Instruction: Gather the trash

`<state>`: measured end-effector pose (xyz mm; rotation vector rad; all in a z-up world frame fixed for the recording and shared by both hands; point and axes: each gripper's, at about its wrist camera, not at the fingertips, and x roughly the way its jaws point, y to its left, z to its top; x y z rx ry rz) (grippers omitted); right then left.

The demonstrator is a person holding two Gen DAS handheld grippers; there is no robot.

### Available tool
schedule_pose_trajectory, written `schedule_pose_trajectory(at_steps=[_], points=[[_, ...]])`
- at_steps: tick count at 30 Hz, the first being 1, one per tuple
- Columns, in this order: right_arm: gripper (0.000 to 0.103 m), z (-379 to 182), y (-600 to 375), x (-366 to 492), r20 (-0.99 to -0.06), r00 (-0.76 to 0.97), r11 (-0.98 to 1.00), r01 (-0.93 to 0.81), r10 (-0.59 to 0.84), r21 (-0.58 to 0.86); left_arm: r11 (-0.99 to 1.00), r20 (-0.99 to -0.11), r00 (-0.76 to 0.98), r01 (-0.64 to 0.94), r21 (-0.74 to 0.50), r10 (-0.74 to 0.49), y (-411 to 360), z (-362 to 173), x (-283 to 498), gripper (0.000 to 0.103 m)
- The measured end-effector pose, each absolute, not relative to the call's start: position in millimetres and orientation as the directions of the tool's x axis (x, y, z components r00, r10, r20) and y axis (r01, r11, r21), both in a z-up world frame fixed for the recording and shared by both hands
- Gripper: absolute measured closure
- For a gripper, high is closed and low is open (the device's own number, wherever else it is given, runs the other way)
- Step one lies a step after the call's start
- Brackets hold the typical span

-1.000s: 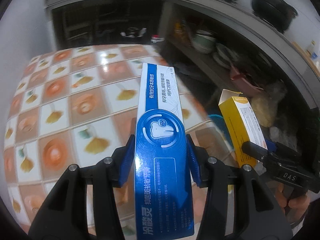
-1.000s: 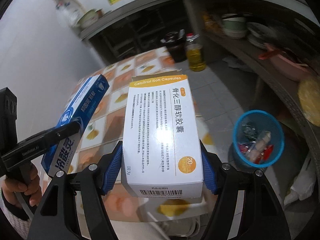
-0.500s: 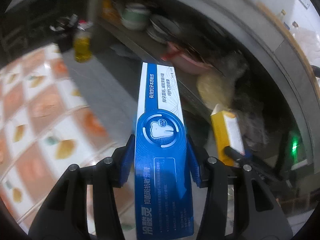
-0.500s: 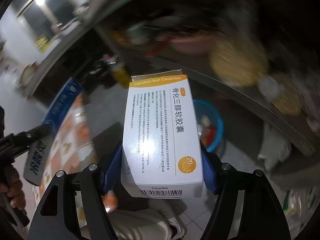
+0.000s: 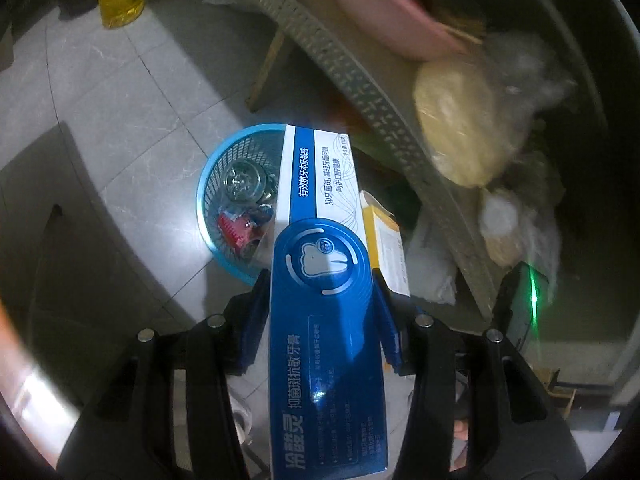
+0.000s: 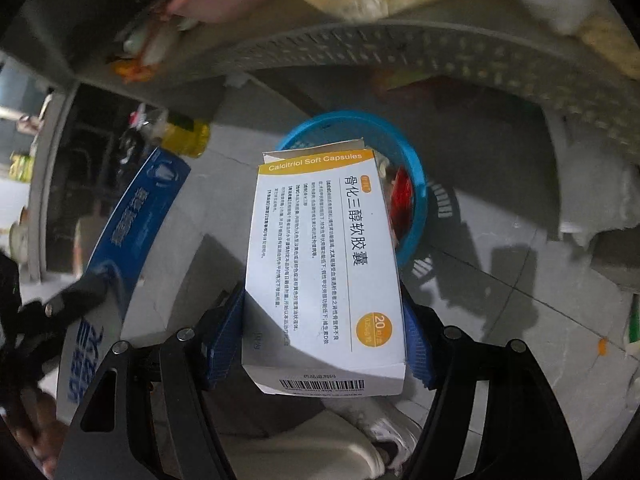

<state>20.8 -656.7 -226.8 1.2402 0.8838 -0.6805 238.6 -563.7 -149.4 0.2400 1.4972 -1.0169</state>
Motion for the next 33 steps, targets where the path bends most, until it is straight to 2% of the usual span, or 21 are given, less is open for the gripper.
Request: schedule_pose_trajectory(at_steps=[3, 4, 5, 6, 10, 18, 25, 33], points=[[0.031, -251, -680, 40, -0.855, 0.518, 0.175, 0.842, 0.005, 0.511, 0.614, -0.900, -0.191, 0.675, -0.409, -0.391, -585, -165, 248, 0.054], [0.030, -258, -685, 45, -0.854, 0.521, 0.166, 0.842, 0.002, 0.514, 0.616, -0.903, -0.174, 0.679, -0.399, -0.393, -589, -168, 252, 0.049], [0.029, -273, -691, 52, -0.854, 0.521, 0.150, 0.843, 0.006, 0.516, 0.619, -0.904, -0.161, 0.681, -0.392, -0.396, -591, -169, 255, 0.036], [0.028, -282, -694, 55, -0.853, 0.521, 0.139, 0.844, 0.017, 0.518, 0.620, -0.903, -0.149, 0.681, -0.390, -0.404, -594, -170, 258, 0.033], [0.026, -317, -694, 63, -0.871, 0.485, 0.112, 0.864, 0.072, 0.491, 0.603, -0.880, -0.151, 0.675, -0.425, -0.451, -590, -159, 262, 0.033], [0.026, -321, -683, 51, -0.888, 0.458, 0.135, 0.878, 0.037, 0.459, 0.584, -0.839, -0.071, 0.686, -0.434, -0.539, -549, -104, 269, 0.033], [0.026, -276, -665, 30, -0.887, 0.460, 0.213, 0.871, -0.043, 0.442, 0.550, -0.783, 0.017, 0.721, -0.421, -0.621, -484, -39, 260, 0.029], [0.026, -170, -591, 1, -0.835, 0.522, 0.423, 0.805, -0.173, 0.416, 0.555, -0.730, 0.159, 0.759, -0.340, -0.664, -373, 15, 228, 0.020]])
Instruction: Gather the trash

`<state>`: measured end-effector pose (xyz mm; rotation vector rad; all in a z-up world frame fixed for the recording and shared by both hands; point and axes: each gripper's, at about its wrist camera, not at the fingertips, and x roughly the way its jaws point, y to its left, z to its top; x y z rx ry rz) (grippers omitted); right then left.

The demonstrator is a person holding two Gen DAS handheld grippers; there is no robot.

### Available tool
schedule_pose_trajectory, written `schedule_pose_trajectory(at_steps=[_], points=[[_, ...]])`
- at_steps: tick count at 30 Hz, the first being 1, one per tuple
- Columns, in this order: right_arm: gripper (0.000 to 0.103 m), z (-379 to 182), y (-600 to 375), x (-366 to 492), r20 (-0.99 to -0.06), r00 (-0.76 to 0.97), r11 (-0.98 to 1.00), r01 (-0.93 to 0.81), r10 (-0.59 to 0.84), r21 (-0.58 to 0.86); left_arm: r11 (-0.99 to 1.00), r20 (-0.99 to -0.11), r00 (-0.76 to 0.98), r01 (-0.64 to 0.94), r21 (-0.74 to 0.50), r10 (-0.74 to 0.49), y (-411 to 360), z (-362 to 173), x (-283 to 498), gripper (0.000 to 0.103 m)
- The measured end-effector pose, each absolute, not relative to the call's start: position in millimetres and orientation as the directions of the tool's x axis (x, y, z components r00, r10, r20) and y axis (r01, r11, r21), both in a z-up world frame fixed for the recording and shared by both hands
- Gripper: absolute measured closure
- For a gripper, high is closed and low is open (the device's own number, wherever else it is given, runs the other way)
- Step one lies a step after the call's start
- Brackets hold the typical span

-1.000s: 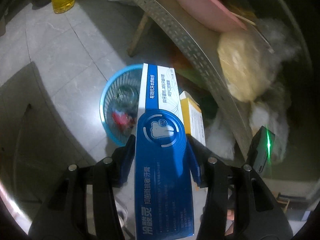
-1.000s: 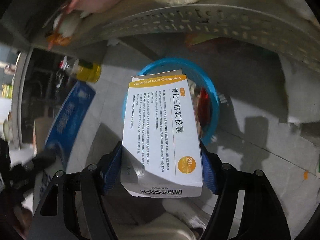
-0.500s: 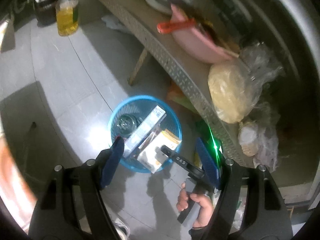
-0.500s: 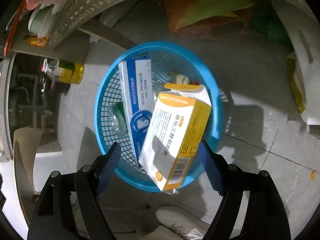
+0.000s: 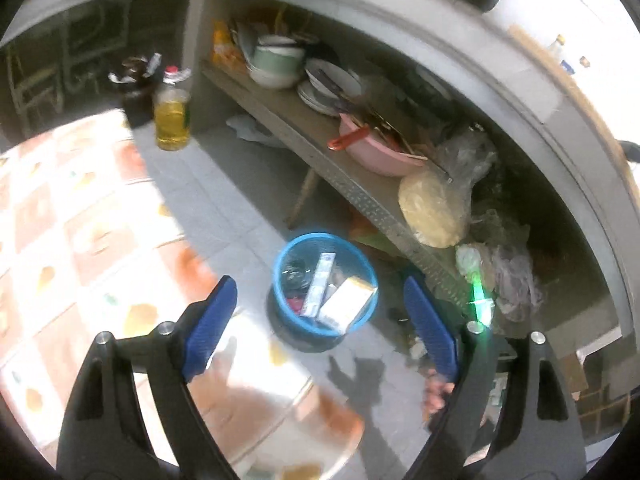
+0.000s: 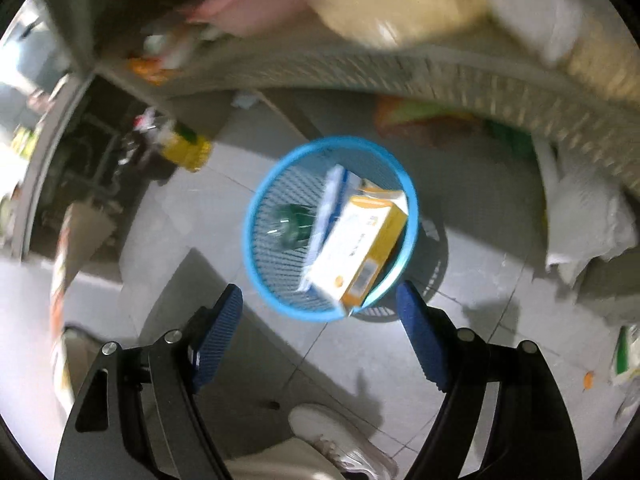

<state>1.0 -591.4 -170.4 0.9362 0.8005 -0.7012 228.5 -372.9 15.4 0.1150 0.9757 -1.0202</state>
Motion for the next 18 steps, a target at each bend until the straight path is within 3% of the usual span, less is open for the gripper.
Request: schedule_pose_trajectory(at_steps=[9, 12, 18], points=[[0.015, -47, -483, -23, -0.734, 0.586, 0.661, 0.706, -0.343, 0.254, 0.732, -0.693, 0.420, 0.641, -0.230, -0.586, -222, 28, 179, 0.011], [0.008, -19, -450, -20, -0.692, 0.619, 0.717, 0.665, -0.371, 0.210, 0.752, -0.699, 0.430, 0.615, -0.236, -0.571, -190, 21, 165, 0.011], [0.006, 18, -390, -7, -0.640, 0.676, 0.806, 0.573, -0.365, 0.145, 0.807, -0.693, 0.488, 0.541, -0.238, -0.531, -145, 17, 136, 0.009]])
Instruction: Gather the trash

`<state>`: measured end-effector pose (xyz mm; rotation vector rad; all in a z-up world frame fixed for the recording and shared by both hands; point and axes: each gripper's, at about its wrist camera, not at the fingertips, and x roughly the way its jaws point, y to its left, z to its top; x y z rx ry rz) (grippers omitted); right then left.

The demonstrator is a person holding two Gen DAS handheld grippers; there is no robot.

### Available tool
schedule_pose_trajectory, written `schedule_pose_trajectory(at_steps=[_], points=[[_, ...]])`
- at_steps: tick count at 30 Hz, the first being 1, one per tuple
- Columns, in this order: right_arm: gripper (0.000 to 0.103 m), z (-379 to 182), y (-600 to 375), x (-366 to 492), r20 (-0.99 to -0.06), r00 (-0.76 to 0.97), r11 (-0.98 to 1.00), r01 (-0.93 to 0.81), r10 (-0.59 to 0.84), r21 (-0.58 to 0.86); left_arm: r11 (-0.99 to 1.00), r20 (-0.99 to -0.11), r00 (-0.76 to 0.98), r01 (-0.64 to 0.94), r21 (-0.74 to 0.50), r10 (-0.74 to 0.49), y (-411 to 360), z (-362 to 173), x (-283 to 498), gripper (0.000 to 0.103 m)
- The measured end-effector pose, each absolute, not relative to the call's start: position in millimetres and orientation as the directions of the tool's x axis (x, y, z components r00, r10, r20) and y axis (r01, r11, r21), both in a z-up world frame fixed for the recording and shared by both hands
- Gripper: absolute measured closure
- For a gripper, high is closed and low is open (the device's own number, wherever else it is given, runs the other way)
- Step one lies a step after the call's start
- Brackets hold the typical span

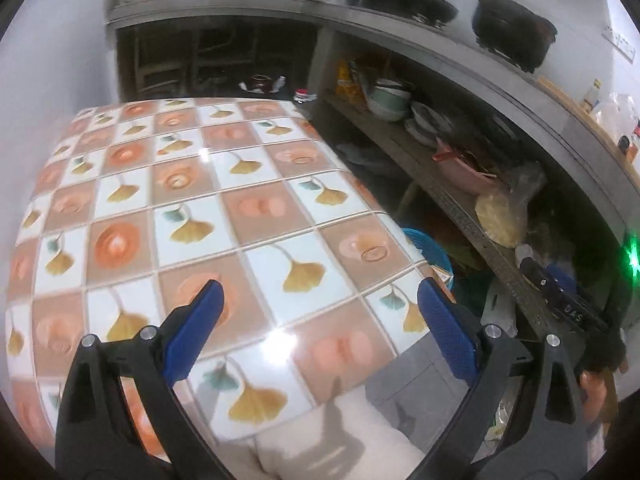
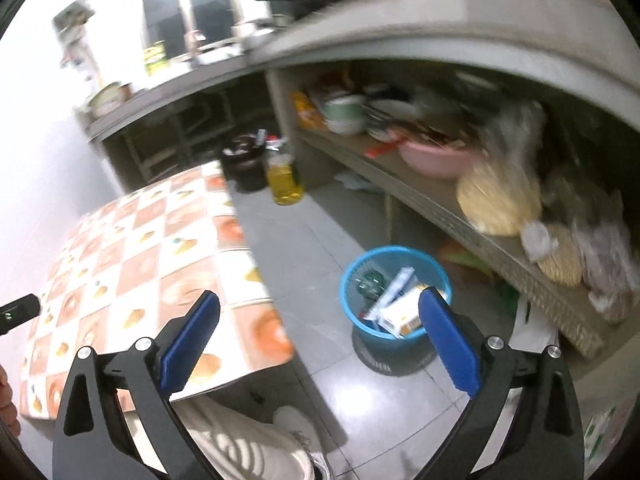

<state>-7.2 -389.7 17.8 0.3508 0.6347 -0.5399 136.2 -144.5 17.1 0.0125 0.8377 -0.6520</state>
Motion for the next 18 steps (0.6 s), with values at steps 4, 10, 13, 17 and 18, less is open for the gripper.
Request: schedule_pose_trajectory(at_steps=[4, 10, 13, 17, 18], points=[[0.006, 31, -351, -3, -0.632, 0.682, 0.833, 0.543, -0.366, 0.103, 0.845, -0.680, 0.547, 0.489, -0.215, -0.489, -132, 19, 119, 0.009], [0.006, 39, -299, -12, -0.607, 0.694, 0.857, 0.514, -0.386, 0.043, 0.910, -0.680, 0.642, 0.403, -0.095, -0.356, -116, 18, 93, 0.008], [0.006, 38, -278, -20, -0.603, 0.686, 0.858, 0.513, -0.408, 0.004, 0.937, -0.681, 0.680, 0.350, -0.024, -0.271, -110, 14, 82, 0.008], [0.006, 32, -266, -28, -0.622, 0.664, 0.852, 0.524, -0.415, -0.009, 0.946, -0.663, 0.721, 0.320, 0.058, -0.203, -106, 13, 67, 0.008], [0.006, 31, -266, -31, -0.627, 0.658, 0.848, 0.530, -0.417, -0.007, 0.946, -0.664, 0.724, 0.314, 0.074, -0.189, -105, 14, 64, 0.008]])
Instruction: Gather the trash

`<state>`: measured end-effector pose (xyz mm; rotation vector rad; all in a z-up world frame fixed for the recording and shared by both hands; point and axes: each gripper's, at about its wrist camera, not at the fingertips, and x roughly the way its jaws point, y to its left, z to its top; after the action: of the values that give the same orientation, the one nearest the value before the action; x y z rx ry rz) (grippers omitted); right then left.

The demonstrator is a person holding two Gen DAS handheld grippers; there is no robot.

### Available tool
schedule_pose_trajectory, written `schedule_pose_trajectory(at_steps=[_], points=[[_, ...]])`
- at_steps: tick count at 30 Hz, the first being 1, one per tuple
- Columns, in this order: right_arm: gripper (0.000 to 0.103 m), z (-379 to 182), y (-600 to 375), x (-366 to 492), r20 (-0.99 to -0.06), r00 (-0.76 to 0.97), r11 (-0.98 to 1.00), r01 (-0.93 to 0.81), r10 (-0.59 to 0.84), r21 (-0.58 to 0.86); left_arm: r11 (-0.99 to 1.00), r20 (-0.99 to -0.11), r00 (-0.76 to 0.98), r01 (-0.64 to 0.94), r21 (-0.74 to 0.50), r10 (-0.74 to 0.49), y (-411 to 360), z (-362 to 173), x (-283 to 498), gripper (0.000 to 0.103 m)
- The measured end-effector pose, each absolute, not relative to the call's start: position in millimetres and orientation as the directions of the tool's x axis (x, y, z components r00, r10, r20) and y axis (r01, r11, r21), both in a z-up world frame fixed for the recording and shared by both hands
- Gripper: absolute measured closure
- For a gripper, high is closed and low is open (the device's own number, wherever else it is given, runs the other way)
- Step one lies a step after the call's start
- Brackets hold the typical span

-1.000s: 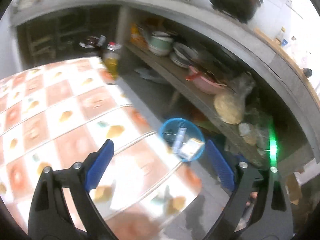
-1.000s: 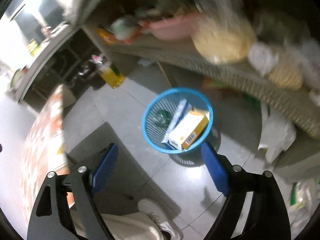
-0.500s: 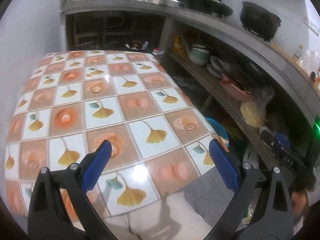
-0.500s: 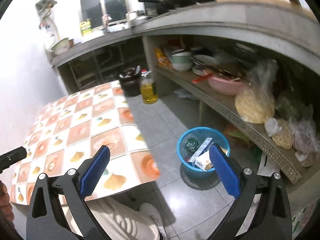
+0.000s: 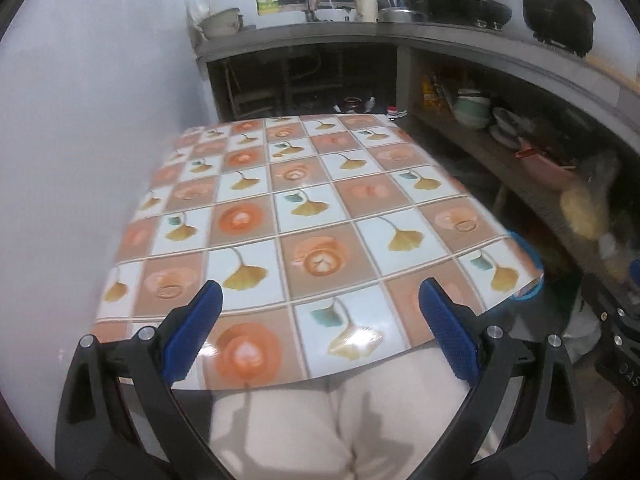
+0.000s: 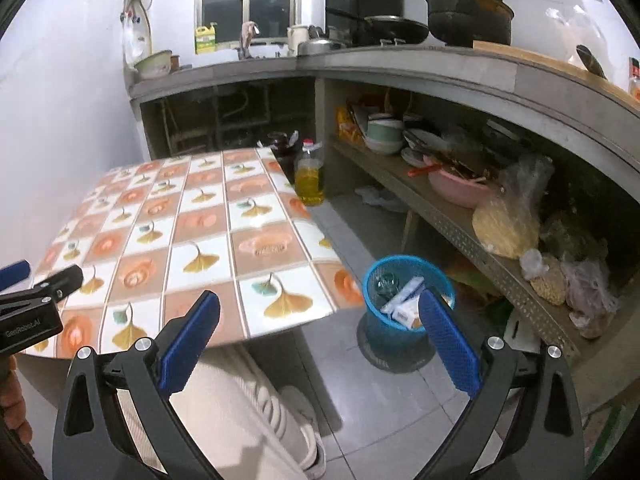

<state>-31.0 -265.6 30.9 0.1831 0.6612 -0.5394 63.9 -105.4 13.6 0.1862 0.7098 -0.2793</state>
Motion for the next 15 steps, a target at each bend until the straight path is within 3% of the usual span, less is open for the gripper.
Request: schedule_pose_trajectory(at_steps=[15], points=[[0.006, 25, -242, -42, -0.640, 0.625, 0.842, 0.535, -0.447, -0.065, 0.975, -0.723, 0.677, 0.222, 0.023, -0.137, -78, -9, 46, 0.008]])
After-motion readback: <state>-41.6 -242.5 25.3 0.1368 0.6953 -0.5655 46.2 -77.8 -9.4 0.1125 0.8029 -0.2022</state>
